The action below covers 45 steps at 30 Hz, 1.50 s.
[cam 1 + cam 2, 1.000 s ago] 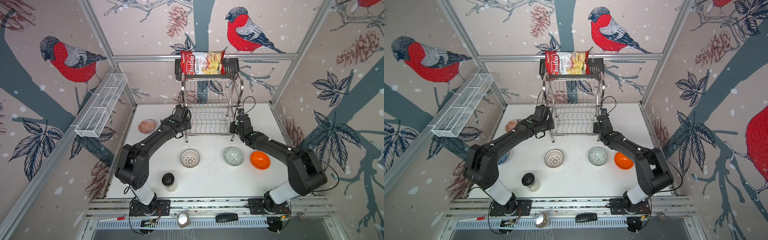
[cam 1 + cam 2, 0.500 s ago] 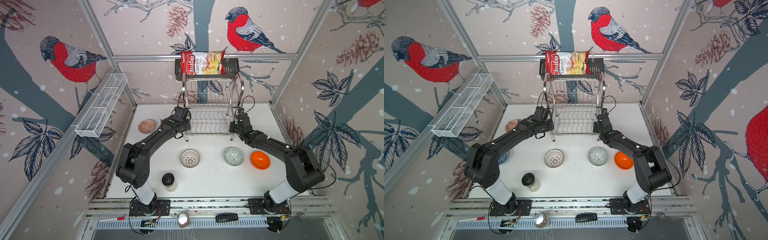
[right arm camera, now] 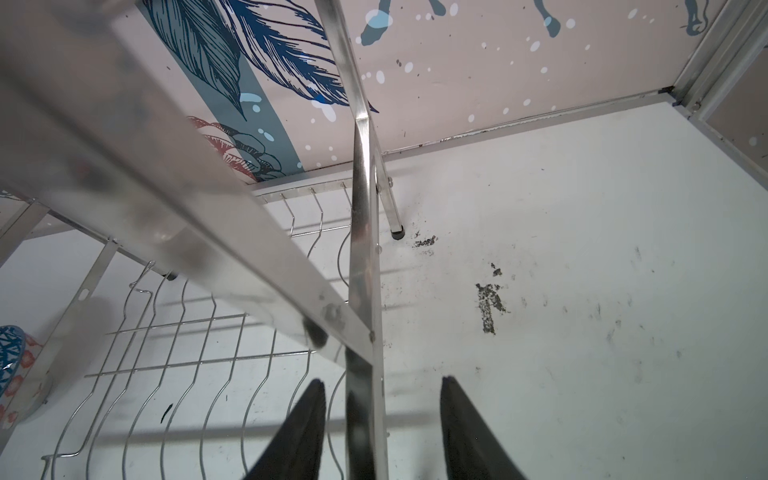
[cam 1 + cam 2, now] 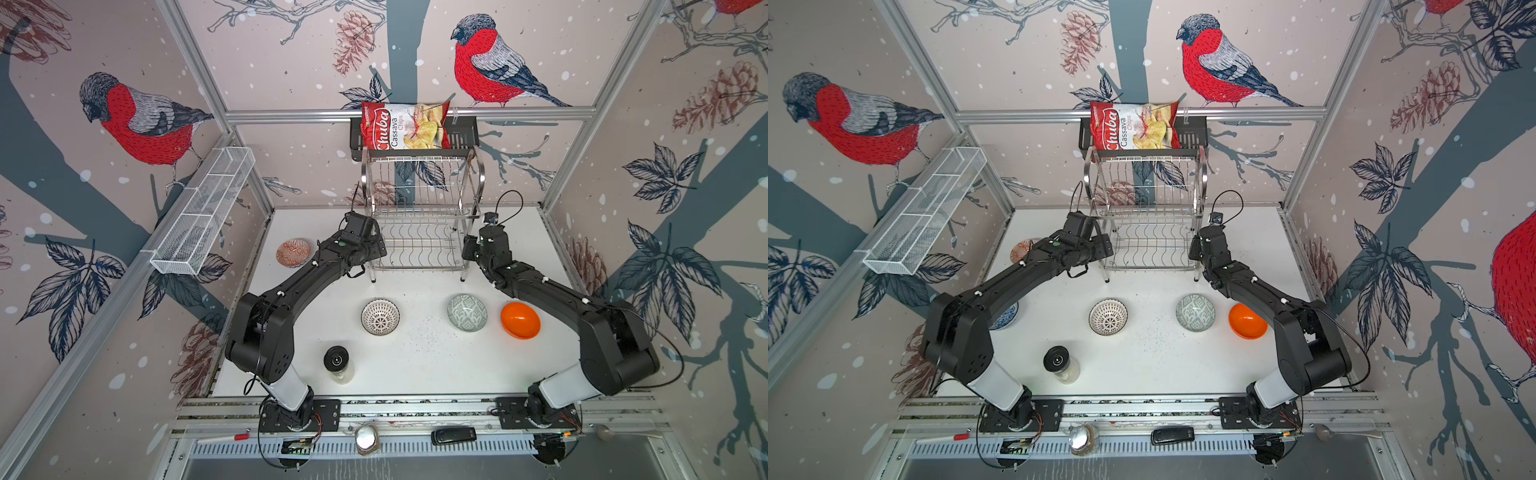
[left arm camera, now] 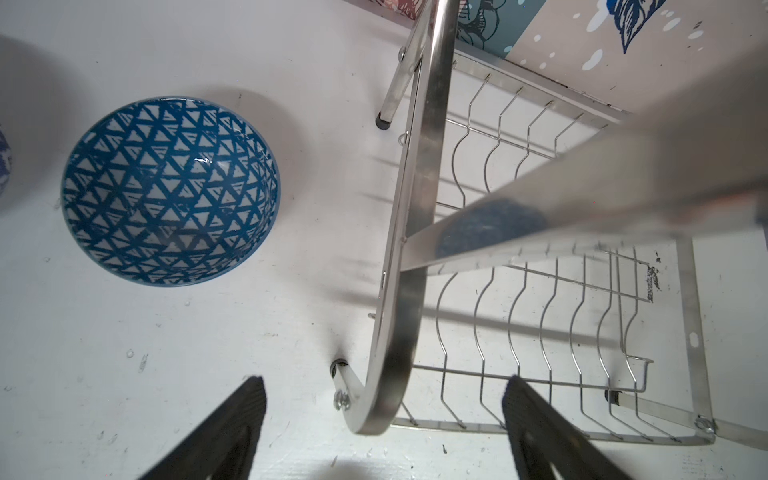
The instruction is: Load the bowls into the dish rack
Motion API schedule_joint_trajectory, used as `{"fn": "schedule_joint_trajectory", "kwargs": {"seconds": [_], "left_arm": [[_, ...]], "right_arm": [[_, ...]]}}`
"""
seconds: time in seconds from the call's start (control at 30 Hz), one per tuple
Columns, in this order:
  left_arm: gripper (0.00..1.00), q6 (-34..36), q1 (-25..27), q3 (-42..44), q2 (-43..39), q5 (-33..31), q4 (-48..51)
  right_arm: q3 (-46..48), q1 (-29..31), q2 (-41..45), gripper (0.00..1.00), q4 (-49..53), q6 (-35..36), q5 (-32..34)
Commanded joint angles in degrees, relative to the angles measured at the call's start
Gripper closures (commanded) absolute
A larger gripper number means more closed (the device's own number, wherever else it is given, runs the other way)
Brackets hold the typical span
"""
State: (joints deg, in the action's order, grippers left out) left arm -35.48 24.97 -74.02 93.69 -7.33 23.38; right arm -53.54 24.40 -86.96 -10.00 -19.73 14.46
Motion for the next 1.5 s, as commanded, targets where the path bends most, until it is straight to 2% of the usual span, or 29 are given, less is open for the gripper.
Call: {"fn": "schedule_joint_trajectory", "kwargs": {"seconds": [0.0, 0.37, 0.53, 0.9, 1.1, 1.17, 1.33, 1.47], "left_arm": [[0.02, -0.16, -0.10, 0.60, -1.48, -0.23, -0.26], [0.02, -1.26, -0.10, 5.11, -6.30, 1.62, 0.03], [0.02, -1.70, -0.07, 8.70, -9.40, 3.06, -0.68], [0.02, -4.67, -0.05, 19.34, -18.07, 5.22, -1.81], [0.02, -6.02, -0.05, 23.78, -21.38, 6.18, 0.42], [0.02, -6.95, -0.10, 24.26, -21.82, 5.47, 3.07], [0.03, -2.81, -0.11, 25.03, -22.32, 8.31, 7.31], [0.13, 0.48, -0.10, 27.07, -22.47, 10.93, 9.57]], "right_arm": [[0.62, -0.29, 1.36, 0.48, -0.78, -0.77, -0.74], [3.28, -1.70, 5.46, 0.28, 0.23, -0.47, -2.15], [5.70, -1.76, 8.18, 0.00, 1.05, -0.92, -2.17], [10.69, -1.45, 14.26, 0.00, 5.88, -7.09, -1.09], [11.89, -0.04, 17.43, 0.00, 13.85, -11.85, 1.96], [11.97, 1.64, 18.15, 0.00, 16.45, -13.06, 3.47], [11.36, 9.47, 19.94, 0.00, 22.36, -18.27, 10.45], [11.88, 14.12, 20.69, 0.00, 24.16, -22.46, 13.51]]}}
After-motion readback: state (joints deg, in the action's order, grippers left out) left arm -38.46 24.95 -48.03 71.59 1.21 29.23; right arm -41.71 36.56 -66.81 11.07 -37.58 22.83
